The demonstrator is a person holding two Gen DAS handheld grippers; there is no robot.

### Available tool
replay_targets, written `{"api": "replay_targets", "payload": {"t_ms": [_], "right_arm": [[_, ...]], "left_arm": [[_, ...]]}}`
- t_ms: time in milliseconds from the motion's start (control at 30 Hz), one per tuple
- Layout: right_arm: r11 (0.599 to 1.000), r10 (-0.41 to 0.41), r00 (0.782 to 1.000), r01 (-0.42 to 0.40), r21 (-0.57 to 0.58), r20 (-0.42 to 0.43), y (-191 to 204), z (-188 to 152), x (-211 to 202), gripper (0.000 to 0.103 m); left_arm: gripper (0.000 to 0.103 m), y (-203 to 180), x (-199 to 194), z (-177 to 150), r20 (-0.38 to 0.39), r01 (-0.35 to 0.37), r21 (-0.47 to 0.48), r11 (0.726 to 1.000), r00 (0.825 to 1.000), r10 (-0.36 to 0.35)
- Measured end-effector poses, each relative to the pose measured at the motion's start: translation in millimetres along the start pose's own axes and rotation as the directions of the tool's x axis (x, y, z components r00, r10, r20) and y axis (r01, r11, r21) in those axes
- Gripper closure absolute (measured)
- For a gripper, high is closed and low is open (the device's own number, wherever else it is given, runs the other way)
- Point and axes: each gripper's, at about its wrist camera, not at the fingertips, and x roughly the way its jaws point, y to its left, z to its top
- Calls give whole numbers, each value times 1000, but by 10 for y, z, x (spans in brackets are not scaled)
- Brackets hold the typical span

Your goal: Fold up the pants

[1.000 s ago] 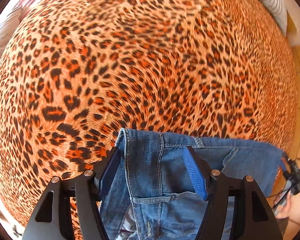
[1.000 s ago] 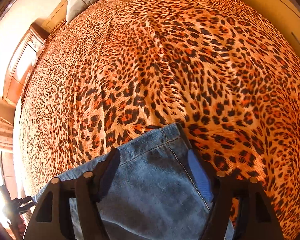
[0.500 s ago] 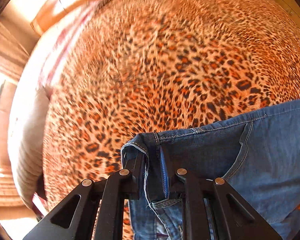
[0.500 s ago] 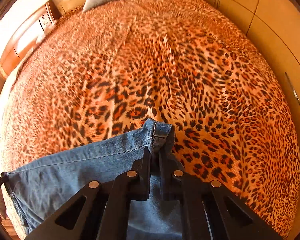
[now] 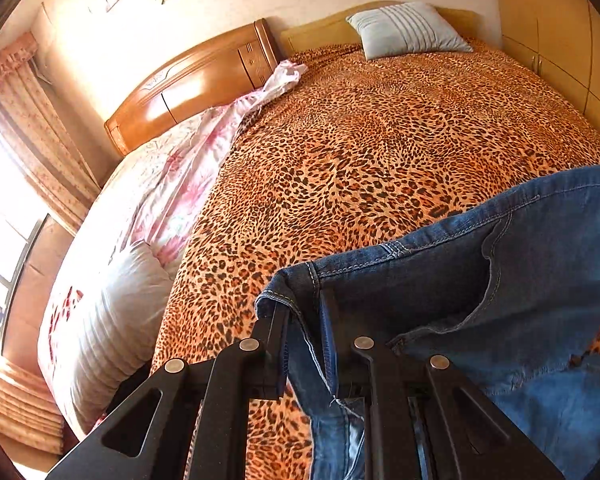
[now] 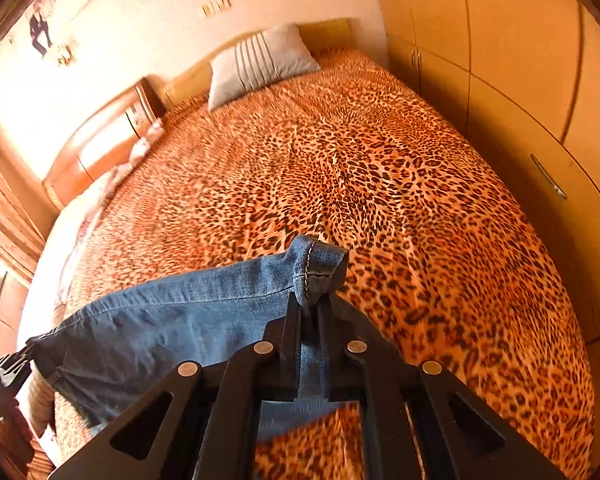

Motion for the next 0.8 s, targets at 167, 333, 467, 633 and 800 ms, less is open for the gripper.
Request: {"api": "replay_targets", "payload": {"t_ms": [167,333,467,633,800], "right_arm": [[999,9,1000,-9,36,6,-227,-795,-628,97],[992,-56,990,69,103,-128,-530,-1831,-755,92],[979,-169,934,196,56,-314,-586,-2421,-458,88],[969,-135,945,188,158,-298,-647,-2564,-734,87],[897,52,970,59,438,-237,-841,-2527,-824,61]], "left_arm": [[92,190,-674,-802,-11,29,-18,999,1000,-29],[93,260,-583,-1684,-263,117,-120,986,954,-145],[95,390,-287,-2073,-427,131,-254,958,874,-232],[81,890,-187,-1955,-344,223,-524,822,827,-444],[46,824,144,-1781,-294,296,-653,697,749,-594]]}}
